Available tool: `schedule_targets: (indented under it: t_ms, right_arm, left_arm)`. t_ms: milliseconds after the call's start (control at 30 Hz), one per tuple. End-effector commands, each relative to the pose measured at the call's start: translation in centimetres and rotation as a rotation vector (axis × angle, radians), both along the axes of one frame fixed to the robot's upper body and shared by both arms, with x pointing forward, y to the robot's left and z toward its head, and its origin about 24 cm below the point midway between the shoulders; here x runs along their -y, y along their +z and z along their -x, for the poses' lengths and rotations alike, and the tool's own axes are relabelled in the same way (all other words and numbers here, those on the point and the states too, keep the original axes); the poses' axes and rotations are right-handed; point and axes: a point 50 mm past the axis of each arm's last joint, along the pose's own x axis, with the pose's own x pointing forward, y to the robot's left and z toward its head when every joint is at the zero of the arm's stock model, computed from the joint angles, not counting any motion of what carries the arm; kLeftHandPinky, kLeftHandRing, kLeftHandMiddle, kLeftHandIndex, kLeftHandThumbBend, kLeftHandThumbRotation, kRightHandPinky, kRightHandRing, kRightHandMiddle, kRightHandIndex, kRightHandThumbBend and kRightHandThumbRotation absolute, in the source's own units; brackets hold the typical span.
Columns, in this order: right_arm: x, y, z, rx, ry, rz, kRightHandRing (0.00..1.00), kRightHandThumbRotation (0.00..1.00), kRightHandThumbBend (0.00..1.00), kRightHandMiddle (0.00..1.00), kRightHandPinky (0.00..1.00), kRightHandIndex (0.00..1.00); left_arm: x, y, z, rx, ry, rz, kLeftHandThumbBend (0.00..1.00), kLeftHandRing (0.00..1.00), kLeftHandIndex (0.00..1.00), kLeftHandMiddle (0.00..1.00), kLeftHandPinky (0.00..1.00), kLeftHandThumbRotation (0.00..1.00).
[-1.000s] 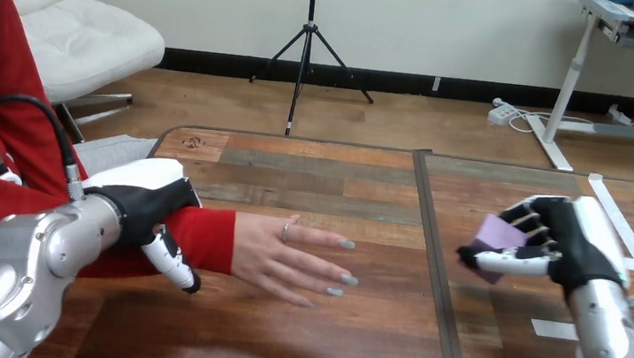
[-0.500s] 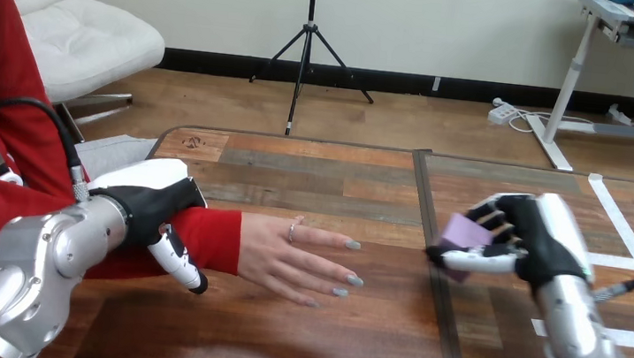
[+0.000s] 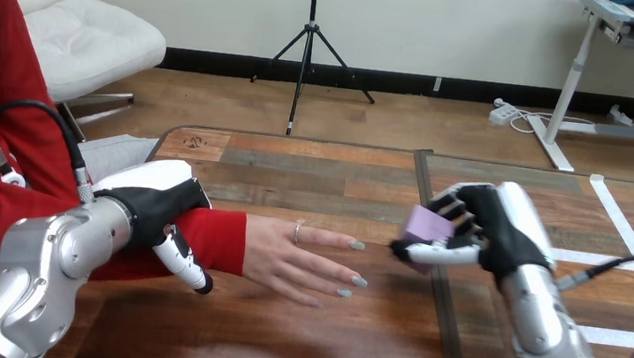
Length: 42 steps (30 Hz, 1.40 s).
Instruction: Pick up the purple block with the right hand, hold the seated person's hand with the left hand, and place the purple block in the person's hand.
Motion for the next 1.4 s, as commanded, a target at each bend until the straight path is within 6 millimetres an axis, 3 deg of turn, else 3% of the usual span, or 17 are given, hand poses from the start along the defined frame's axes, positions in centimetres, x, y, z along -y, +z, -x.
schedule_targets:
  t_ms: [0, 1367]
  right_arm:
    - [-4.1, 9.7, -4.5, 0.327, 0.138, -0.019, 0.4, 0.0, 0.8, 0.44, 0.38, 0.45]
    - [-7.5, 11.2, -3.8, 0.389, 0.284, -0.064, 0.36, 0.0, 0.77, 0.43, 0.33, 0.44]
  left_arm:
    - [5.2, 12.7, -1.8, 0.496, -0.182, 0.166, 0.67, 0.18, 0.36, 0.28, 0.11, 0.0]
    - [5.6, 13.9, -2.0, 0.554, -0.173, 0.21, 0.66, 0.19, 0.35, 0.28, 0.12, 0.0]
